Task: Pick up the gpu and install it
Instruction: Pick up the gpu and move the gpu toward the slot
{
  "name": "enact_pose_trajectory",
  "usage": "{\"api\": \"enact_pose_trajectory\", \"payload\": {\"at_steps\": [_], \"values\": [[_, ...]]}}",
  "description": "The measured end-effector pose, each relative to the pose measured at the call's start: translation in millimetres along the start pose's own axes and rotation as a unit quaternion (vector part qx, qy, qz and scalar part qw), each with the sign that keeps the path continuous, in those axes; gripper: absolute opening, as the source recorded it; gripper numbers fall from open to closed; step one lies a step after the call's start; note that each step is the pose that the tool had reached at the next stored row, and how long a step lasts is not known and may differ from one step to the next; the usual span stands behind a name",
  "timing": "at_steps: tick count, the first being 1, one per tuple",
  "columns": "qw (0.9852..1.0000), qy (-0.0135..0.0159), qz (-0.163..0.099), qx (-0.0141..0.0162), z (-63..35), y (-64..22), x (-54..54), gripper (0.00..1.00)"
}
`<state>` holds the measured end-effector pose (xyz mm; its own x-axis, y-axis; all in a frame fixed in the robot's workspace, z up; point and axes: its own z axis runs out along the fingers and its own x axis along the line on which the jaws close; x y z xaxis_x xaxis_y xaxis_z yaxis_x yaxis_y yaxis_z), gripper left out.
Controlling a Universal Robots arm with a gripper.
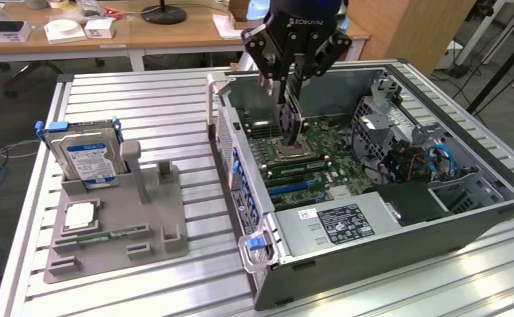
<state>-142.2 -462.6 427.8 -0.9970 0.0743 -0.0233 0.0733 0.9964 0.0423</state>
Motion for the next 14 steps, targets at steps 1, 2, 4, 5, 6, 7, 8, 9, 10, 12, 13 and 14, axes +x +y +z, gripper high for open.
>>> {"api": "enact_pose_trajectory", "payload": {"at_steps": [1, 2, 4, 5, 6, 7, 8, 9, 10, 12, 13, 14], "values": [[1.0000, 0.0000, 0.000, 0.0000, 0.0, 0.0, -0.3, 0.26], [1.0000, 0.0000, 0.000, 0.0000, 0.1, 0.0, -0.5, 0.26], [1.0000, 0.0000, 0.000, 0.0000, 0.0, 0.1, -1.0, 0.26], [1.0000, 0.0000, 0.000, 0.0000, 0.1, 0.1, -1.3, 0.26], [1.0000, 0.0000, 0.000, 0.0000, 0.0, 0.1, -1.5, 0.26], [1.0000, 0.0000, 0.000, 0.0000, 0.1, 0.1, -1.8, 0.26], [1.0000, 0.0000, 0.000, 0.0000, 0.1, 0.1, -2.1, 0.26], [1.0000, 0.0000, 0.000, 0.0000, 0.1, 0.2, -2.4, 0.26], [1.0000, 0.0000, 0.000, 0.0000, 0.1, 0.2, -2.6, 0.26], [1.0000, 0.0000, 0.000, 0.0000, 0.1, 0.2, -3.2, 0.26], [1.0000, 0.0000, 0.000, 0.0000, 0.1, 0.3, -3.5, 0.26], [1.0000, 0.0000, 0.000, 0.0000, 0.1, 0.3, -3.8, 0.26]]}}
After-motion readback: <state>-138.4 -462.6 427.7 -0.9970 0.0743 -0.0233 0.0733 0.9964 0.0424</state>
